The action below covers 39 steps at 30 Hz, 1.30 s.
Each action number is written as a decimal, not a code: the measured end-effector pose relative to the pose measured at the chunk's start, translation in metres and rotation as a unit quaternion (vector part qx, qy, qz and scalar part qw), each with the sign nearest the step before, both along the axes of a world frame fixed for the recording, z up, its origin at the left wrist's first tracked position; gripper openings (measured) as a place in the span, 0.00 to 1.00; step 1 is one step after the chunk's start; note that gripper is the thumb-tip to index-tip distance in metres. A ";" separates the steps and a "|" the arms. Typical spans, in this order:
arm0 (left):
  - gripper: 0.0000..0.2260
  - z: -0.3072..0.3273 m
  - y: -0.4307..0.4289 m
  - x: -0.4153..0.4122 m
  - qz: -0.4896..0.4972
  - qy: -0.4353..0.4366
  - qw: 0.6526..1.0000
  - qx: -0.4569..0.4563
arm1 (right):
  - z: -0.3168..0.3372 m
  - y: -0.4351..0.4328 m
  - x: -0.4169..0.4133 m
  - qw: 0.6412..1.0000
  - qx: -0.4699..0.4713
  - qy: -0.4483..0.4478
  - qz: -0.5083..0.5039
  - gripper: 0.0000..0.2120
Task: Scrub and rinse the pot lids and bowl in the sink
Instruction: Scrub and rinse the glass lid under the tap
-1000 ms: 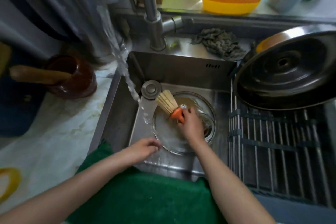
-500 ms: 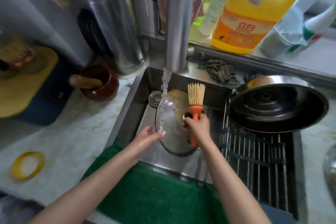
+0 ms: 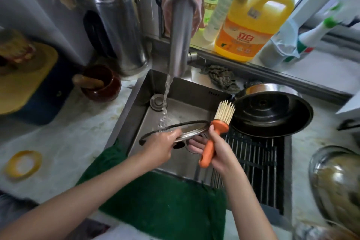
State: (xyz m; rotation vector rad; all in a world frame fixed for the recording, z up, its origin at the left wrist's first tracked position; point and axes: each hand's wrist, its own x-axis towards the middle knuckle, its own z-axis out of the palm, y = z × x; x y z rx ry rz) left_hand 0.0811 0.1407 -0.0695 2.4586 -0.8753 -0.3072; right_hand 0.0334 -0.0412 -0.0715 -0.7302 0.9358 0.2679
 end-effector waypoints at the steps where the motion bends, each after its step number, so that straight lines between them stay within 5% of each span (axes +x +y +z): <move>1: 0.18 0.003 0.003 -0.004 -0.036 -0.029 0.999 0.015 | 0.009 0.000 -0.002 1.000 0.014 0.011 -0.011 0.19; 5: 0.29 0.008 0.017 -0.017 -0.124 -0.084 0.988 0.026 | 0.030 0.009 -0.017 0.998 0.021 0.056 -0.030 0.11; 11: 0.23 0.023 0.038 -0.023 -0.191 -0.152 0.970 -0.022 | 0.034 0.024 -0.041 0.996 -0.023 0.087 -0.022 0.09; 14: 0.20 0.027 0.060 -0.033 -0.176 -0.081 0.981 -0.029 | 0.041 0.030 -0.054 0.996 -0.068 0.060 -0.021 0.10; 16: 0.26 0.032 0.067 -0.043 -0.025 0.073 0.993 -0.089 | 0.049 0.025 -0.058 0.996 -0.079 0.040 -0.021 0.10; 17: 0.32 0.035 0.067 -0.043 0.091 0.178 0.968 -0.151 | 0.055 0.021 -0.060 0.996 -0.077 0.032 -0.022 0.10; 19: 0.42 0.048 0.065 -0.035 0.284 0.391 0.830 -0.277 | 0.065 0.013 -0.062 0.998 -0.055 0.019 -0.031 0.10; 21: 0.40 0.050 0.064 -0.023 0.306 0.561 0.668 -0.380 | 0.075 0.009 -0.064 0.999 -0.026 0.003 -0.033 0.09; 23: 0.38 0.056 0.060 -0.014 0.246 0.656 0.580 -0.415 | 0.081 0.009 -0.065 1.000 -0.013 -0.012 -0.020 0.08; 25: 0.43 0.060 0.054 -0.014 0.212 0.688 0.541 -0.435 | 0.084 0.011 -0.066 1.000 -0.017 -0.020 -0.007 0.09; 29: 0.37 0.064 0.049 -0.017 0.225 0.673 0.556 -0.434 | 0.087 0.005 -0.061 0.993 -0.078 -0.011 0.089 0.09; 35: 0.45 0.057 0.068 -0.014 0.220 0.621 0.619 -0.427 | 0.099 -0.016 -0.049 0.812 -0.452 -0.021 0.369 0.21; 39: 0.48 0.057 0.073 -0.012 0.210 0.615 0.641 -0.410 | 0.094 0.007 -0.019 0.626 -0.580 -0.056 0.518 0.26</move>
